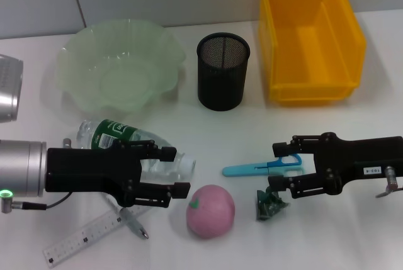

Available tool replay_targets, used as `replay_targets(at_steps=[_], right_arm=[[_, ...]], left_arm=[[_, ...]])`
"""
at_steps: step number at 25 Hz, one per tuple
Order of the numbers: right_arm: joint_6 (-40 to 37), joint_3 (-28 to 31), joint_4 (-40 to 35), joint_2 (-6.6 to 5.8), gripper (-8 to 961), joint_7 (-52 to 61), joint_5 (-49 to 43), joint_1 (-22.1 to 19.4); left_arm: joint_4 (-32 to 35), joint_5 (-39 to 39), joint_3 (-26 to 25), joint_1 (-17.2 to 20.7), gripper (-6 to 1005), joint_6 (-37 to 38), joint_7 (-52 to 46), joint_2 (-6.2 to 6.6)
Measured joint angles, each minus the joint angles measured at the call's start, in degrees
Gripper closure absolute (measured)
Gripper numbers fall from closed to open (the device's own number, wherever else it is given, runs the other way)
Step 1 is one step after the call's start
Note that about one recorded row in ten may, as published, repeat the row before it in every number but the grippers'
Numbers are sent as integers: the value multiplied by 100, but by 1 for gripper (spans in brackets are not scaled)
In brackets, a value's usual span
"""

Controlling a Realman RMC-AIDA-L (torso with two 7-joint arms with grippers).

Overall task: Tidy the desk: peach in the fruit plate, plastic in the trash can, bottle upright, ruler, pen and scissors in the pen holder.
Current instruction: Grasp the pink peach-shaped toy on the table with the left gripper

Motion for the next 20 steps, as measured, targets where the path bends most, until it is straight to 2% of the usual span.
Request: replay_targets(at_steps=[4, 13, 20], right_arm=[[1, 6, 0, 5, 145, 40, -14, -1], [7, 56, -1, -20, 150, 206, -67, -6], [-43, 43, -150, -56, 153, 517, -209, 31]], left_arm=[[83, 19, 0, -20, 187, 0, -1, -1], [688, 271, 57, -351, 188, 14, -11, -18], [949, 601, 18, -490, 188, 337, -372, 5]])
